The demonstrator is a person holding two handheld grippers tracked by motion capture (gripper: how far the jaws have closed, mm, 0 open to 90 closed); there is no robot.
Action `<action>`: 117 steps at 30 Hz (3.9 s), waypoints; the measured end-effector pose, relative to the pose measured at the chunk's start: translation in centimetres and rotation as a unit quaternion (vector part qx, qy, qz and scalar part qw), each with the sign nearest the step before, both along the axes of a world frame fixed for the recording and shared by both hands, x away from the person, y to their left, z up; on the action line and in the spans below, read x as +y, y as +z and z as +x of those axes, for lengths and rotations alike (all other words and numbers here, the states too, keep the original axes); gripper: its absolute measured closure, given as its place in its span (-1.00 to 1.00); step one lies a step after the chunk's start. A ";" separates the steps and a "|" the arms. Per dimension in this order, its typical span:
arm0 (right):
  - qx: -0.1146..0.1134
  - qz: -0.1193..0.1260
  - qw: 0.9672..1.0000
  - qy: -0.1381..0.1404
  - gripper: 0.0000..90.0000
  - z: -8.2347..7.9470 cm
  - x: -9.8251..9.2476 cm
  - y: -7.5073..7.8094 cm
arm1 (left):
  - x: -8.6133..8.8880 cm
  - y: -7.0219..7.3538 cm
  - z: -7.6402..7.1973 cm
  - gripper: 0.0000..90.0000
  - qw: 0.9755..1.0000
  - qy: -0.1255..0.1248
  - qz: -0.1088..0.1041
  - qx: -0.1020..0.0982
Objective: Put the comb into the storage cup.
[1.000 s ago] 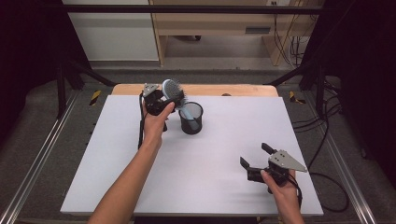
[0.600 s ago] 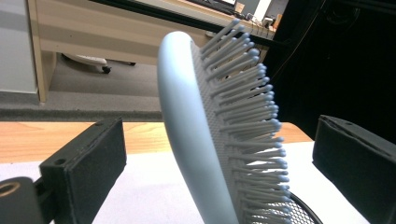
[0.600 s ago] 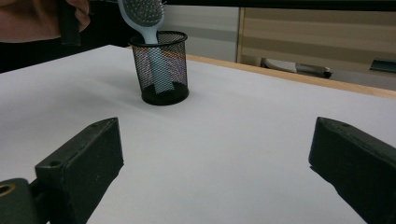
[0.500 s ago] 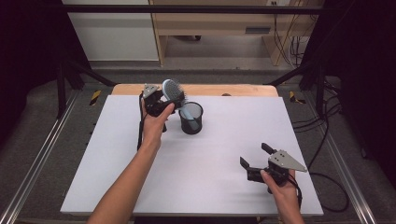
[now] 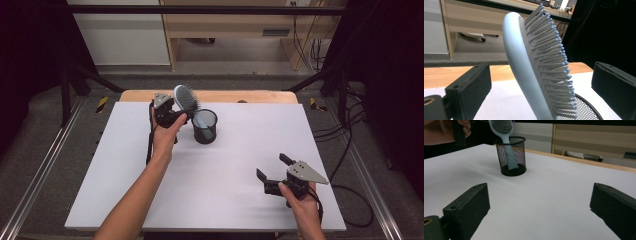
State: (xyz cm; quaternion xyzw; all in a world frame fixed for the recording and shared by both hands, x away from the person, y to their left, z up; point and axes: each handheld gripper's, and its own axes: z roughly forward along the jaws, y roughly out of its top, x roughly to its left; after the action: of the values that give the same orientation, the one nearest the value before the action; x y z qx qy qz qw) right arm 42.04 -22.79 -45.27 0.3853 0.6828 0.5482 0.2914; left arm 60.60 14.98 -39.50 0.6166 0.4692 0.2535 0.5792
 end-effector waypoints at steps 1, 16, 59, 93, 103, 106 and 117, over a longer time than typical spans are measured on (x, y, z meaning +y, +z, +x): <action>0.000 0.000 1.000 0.000 -0.94 0.0 0.0 0.0 | 0.0 0.0 -0.1 -0.94 1.000 0.000 -0.002 -0.003; 0.002 -0.001 1.000 0.005 -0.94 0.0 0.3 0.0 | 0.6 0.6 -1.6 -0.94 1.000 -0.005 -0.015 -0.022; 0.001 -0.013 1.000 0.002 -0.94 -0.1 0.7 -0.2 | 7.9 3.8 -6.5 -0.96 0.998 0.016 0.026 -0.048; 0.002 -0.025 1.000 0.008 -0.94 -0.2 0.8 -0.4 | 14.3 4.1 -10.8 -0.96 0.995 0.033 0.062 -0.072; 0.001 -0.023 1.000 0.011 -0.94 -0.2 0.8 -0.4 | 16.1 2.8 -12.0 -0.96 0.995 0.040 0.051 -0.071; 0.000 -0.024 1.000 0.011 -0.94 -0.2 0.8 -0.4 | 16.6 2.4 -12.3 -0.96 0.996 0.043 0.047 -0.069; 0.001 -0.024 1.000 0.015 -0.94 -0.3 0.8 -0.4 | 17.4 1.0 -13.4 -0.97 0.996 0.040 0.044 -0.068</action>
State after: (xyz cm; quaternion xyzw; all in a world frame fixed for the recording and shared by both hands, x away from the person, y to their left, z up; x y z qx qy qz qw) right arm 41.78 -21.95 -45.66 0.3678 0.7020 0.5355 0.2917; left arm 47.21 32.38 -38.50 0.6039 0.4416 0.3381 0.5709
